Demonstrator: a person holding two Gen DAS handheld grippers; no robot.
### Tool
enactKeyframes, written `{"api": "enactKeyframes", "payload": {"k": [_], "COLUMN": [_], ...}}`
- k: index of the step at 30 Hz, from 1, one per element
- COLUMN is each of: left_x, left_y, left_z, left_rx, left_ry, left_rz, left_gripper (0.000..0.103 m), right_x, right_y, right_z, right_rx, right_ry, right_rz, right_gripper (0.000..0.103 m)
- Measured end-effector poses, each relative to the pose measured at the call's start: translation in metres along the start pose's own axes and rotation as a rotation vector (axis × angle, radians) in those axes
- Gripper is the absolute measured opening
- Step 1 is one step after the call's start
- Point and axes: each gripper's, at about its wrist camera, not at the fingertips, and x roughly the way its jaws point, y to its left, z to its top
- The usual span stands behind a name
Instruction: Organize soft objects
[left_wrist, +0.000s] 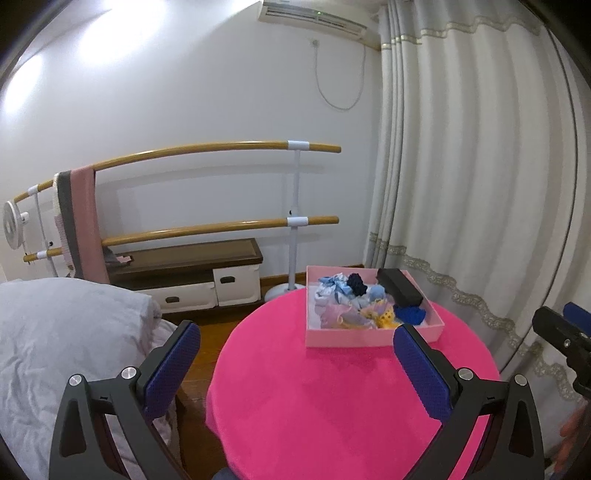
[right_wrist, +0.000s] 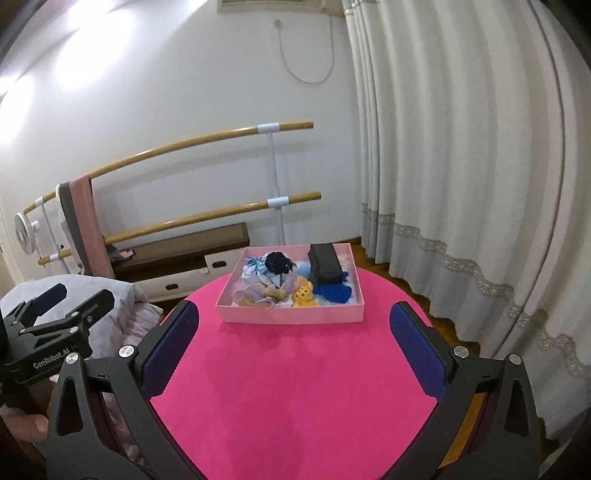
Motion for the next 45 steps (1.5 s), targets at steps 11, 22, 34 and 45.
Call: {"api": "enactKeyframes", "payload": {"k": [11, 22, 34, 45], "left_x": [-0.069, -0.084, -0.090, -0.089], "left_y": [-0.022, -0.024, -0.026, -0.022], "left_z": [-0.023, -0.022, -0.021, -0.021], "left_rx": [0.033, 0.053, 0.049, 0.038], "left_ry": [0.007, 0.014, 0.025, 0.025], "left_rz": [0.003, 0.032, -0.002, -0.005], "left_gripper": [0.103, 0.103, 0.103, 0.103], "right_x": [-0.037, -0.045, -0.048, -0.049], "right_y": [0.006, 0.005, 0.009, 0.010], "right_z": [-0.037, -0.047, -0.049, -0.052], "right_rx": [0.030, 0.028, 0.013, 0.012], "right_ry": [-0.027, -0.032, -0.039, -0.041], "right_rz": [-0.012, -0.035, -0.042, -0.037], "right_gripper": [0.103, 0.103, 0.103, 0.103]}}
